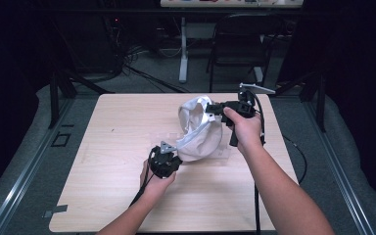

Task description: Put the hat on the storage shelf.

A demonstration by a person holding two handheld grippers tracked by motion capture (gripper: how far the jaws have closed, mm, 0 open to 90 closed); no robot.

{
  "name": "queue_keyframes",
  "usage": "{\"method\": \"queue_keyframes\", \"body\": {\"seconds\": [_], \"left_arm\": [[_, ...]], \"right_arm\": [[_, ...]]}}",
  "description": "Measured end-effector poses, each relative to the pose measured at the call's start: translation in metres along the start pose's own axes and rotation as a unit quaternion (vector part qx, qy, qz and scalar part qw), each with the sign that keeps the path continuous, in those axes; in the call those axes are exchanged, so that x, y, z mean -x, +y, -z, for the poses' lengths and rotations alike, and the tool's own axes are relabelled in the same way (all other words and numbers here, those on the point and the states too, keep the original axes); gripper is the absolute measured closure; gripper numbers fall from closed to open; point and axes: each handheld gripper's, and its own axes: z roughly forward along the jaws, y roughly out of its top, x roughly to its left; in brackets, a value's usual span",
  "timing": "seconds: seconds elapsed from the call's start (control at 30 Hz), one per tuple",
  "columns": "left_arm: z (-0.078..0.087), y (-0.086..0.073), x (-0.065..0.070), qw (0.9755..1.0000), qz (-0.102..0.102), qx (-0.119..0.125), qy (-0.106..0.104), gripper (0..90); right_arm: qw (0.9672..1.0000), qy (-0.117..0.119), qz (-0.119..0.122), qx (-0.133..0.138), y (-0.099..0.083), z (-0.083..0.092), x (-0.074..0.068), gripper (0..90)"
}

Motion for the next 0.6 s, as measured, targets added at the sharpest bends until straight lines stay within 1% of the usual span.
{"method": "queue_keyframes", "body": {"seconds": [0.1,0.2,0.23,0.27,0.3,0.37,0.4,0.43,0.47,0.5,0.6], "left_arm": [[0.0,-0.001,0.001,1.0,0.002,0.004,0.002,85.8],[0.0,-0.001,0.0,1.0,0.003,0.005,0.0,85.3],[0.0,-0.002,0.0,0.9999,0.008,0.008,-0.003,85.3],[0.0,-0.003,-0.001,0.9998,0.013,0.012,-0.01,84.5],[0.0,-0.004,-0.002,0.9997,0.017,0.011,-0.015,82.0],[0.001,-0.005,-0.003,0.9996,0.02,0.01,-0.015,76.0],[0.001,-0.006,-0.003,0.9998,0.014,0.011,-0.012,76.0],[0.004,-0.008,-0.003,0.9998,0.01,0.015,-0.011,73.4],[0.005,-0.009,-0.003,0.9996,0.012,0.02,-0.014,69.8],[0.007,-0.009,-0.004,0.9997,0.006,0.021,-0.014,68.2],[0.015,-0.012,-0.006,0.9993,0.003,0.031,-0.018,63.7]], "right_arm": [[1.0,0.002,0.002,0.0,-0.001,-0.002,-0.002,81.0],[1.0,0.004,0.004,0.0,-0.001,-0.002,-0.003,80.9],[1.0,0.005,0.004,0.0,-0.001,-0.002,-0.003,80.9],[1.0,0.005,0.003,0.0,-0.002,-0.002,-0.003,80.7],[1.0,0.007,0.005,-0.001,-0.002,-0.002,-0.004,80.6],[0.9999,0.008,0.006,-0.001,-0.002,-0.001,-0.004,80.6],[1.0,0.008,0.006,0.0,-0.003,-0.001,-0.005,80.5],[0.9999,0.007,0.007,-0.001,-0.003,-0.001,-0.005,80.5],[0.9999,0.007,0.008,-0.001,-0.003,-0.001,-0.005,80.2],[0.9999,0.007,0.008,-0.001,-0.004,-0.001,-0.005,80.1],[0.9999,0.009,0.012,-0.003,-0.005,-0.001,-0.007,79.9]]}}
